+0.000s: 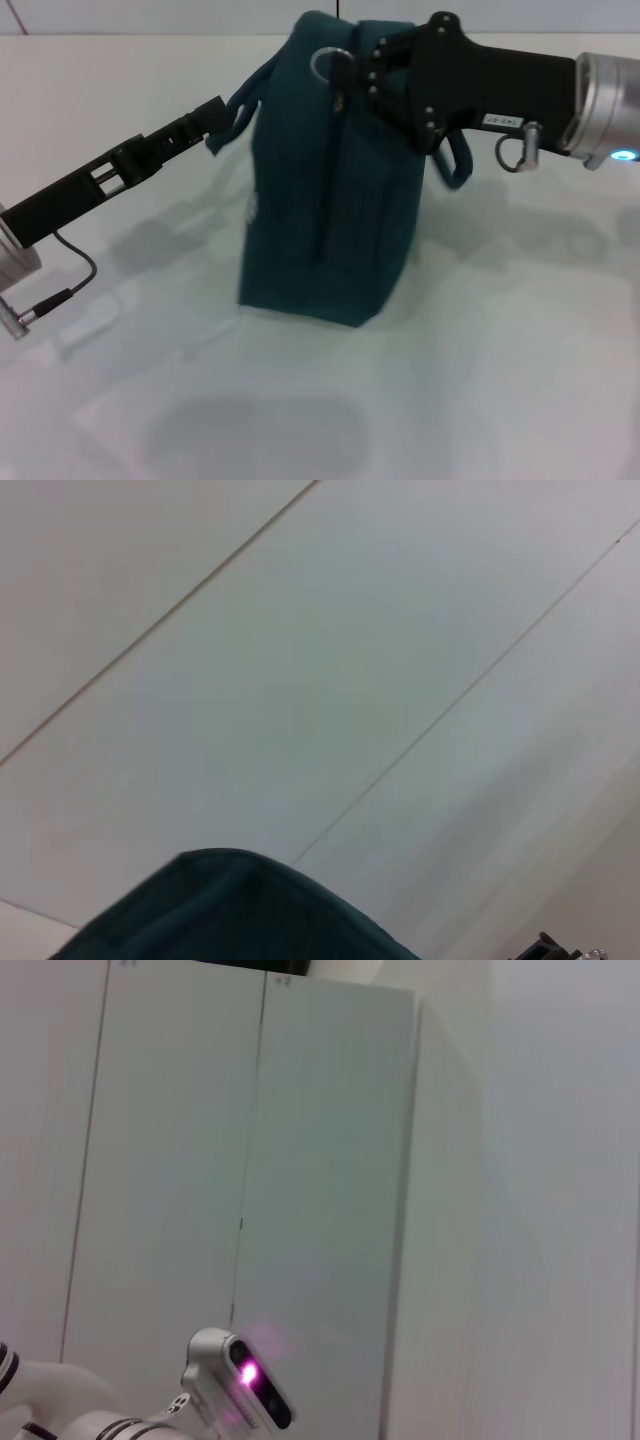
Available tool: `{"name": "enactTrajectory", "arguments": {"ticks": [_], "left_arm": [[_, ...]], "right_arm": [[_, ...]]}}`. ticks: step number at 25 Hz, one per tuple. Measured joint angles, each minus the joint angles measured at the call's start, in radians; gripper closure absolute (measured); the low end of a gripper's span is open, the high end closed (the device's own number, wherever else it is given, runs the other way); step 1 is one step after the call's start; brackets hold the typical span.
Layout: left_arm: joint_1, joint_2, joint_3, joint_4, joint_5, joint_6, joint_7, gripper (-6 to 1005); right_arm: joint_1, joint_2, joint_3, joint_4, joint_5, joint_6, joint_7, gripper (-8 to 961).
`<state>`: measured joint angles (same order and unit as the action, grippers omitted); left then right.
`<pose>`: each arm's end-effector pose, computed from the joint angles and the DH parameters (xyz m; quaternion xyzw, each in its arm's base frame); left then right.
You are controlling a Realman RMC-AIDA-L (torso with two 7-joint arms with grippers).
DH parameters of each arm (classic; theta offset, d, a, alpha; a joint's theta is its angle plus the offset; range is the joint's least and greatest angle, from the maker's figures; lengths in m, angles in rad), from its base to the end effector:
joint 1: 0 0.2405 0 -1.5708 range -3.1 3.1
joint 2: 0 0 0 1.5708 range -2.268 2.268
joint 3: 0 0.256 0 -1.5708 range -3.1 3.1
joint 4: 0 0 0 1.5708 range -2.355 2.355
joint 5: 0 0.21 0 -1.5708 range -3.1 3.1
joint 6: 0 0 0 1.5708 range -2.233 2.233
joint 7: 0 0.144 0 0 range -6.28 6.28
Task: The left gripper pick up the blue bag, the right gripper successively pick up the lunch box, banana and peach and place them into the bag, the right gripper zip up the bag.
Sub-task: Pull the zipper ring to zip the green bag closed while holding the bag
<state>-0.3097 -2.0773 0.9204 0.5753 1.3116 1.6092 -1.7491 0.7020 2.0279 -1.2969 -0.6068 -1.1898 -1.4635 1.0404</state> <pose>-0.2679 0.2930 0.0213 -0.7491 -0.4266 -0.4986 0.0913 0.1237 0.3690 -0.0138 -0.9082 -0.0488 0.4005 0.1110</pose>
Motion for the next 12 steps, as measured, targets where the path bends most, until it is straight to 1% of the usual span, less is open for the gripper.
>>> {"name": "enactTrajectory", "arguments": {"ticks": [4,8,12], "left_arm": [[0.005,0.004,0.000,-0.001,0.001,0.000,0.000,124],[0.010,0.010,0.000,-0.005,0.011,-0.002,0.003,124],[0.016,0.011,-0.001,-0.001,0.042,-0.006,0.028,124]], "right_arm": [[0.003,0.000,-0.032,0.000,0.013,0.020,-0.003,916],[-0.003,0.000,-0.040,0.012,0.025,0.024,-0.007,915],[-0.005,0.000,-0.048,0.027,0.042,0.024,-0.010,913]]}}
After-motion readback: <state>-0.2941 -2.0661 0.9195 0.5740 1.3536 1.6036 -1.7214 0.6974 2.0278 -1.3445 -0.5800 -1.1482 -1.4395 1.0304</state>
